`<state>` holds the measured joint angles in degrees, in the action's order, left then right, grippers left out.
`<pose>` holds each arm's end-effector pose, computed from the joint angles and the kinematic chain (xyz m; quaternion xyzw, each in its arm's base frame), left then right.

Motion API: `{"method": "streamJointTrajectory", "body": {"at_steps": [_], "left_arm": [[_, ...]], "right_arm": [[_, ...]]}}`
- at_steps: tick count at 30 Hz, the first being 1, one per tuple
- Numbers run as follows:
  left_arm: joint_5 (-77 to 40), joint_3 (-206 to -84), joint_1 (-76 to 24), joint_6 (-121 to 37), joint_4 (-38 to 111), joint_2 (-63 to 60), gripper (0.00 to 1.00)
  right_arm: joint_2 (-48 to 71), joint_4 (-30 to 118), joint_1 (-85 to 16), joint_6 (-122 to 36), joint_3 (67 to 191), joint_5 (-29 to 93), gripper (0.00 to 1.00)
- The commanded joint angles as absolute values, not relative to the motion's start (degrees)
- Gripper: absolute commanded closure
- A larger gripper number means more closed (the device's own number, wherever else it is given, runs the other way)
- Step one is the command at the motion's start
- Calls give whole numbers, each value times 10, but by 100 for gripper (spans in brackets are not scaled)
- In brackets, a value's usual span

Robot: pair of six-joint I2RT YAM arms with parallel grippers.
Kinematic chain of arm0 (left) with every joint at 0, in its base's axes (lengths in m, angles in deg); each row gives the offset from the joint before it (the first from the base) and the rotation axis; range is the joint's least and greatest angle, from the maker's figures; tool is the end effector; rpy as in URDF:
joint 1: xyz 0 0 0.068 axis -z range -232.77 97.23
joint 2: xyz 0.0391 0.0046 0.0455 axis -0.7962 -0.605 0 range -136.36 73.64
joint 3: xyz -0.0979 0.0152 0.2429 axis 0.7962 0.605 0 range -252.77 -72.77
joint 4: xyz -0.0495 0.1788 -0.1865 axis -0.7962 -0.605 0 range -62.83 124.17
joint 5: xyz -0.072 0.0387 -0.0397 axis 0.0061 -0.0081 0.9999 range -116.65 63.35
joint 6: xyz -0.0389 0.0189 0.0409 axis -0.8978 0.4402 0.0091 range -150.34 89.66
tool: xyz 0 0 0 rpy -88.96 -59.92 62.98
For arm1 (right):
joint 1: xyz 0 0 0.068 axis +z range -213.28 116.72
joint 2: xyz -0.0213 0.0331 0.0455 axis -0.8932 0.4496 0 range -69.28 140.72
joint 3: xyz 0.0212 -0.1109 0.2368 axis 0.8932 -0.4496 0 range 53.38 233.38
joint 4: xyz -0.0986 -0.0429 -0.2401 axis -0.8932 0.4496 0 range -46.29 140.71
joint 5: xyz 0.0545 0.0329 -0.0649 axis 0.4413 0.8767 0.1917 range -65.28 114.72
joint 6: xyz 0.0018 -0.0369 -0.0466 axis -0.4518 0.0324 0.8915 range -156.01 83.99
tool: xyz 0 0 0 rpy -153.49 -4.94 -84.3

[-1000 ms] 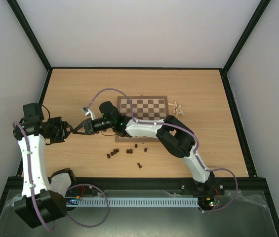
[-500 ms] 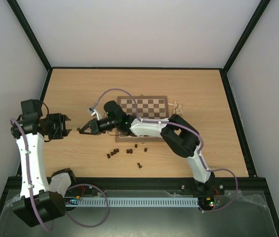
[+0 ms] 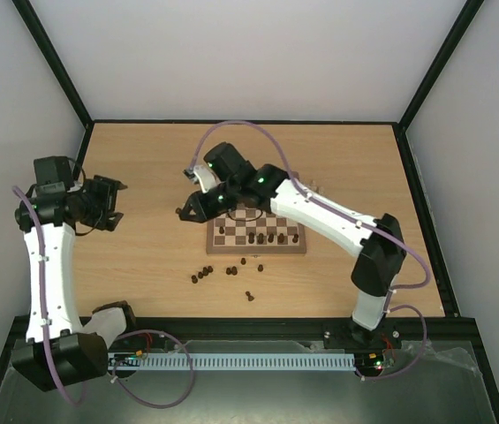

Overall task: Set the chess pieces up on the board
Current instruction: Place the chess piece on the chessboard.

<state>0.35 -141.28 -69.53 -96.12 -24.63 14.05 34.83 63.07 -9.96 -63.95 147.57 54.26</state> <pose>0.1962 0.0384 0.3430 -0.5423 0.7393 -0.3379 0.2125 0.2412 0.3599 0.3208 -0.3090 0.7856 0.4853 0.2277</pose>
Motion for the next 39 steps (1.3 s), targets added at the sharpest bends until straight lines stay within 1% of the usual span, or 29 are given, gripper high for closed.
{"method": "streamJointTrajectory", "body": {"at_steps": [1,2,5,6,10,13,16,24,32,39], "left_arm": [[6,-1405,-658,-890,-219,128,22],[1,-1396,-646,-884,-209,129,19],[-29,-1375,-600,-871,-174,130,2],[-40,-1369,-580,-867,-164,129,1],[-99,-1377,-513,-841,-172,102,1],[-136,-1414,-490,-820,-208,92,1],[-164,-1429,-486,-795,-238,95,1],[-167,-1407,-483,-758,-258,124,1],[-152,-1398,-483,-744,-255,122,1],[-146,-1388,-483,-742,-248,119,1]], "right_arm": [[328,955,-108,-551,1567,441,86],[326,985,-109,-550,1578,421,86],[318,1046,-117,-567,1580,371,86],[321,1063,-118,-572,1580,350,86],[348,1130,-127,-600,1598,286,86],[370,1168,-134,-612,1618,283,87],[393,1174,-137,-618,1630,293,87],[475,1175,-138,-615,1660,330,87],[555,1174,-142,-604,1696,354,87],[589,1174,-148,-597,1700,370,87]]}}
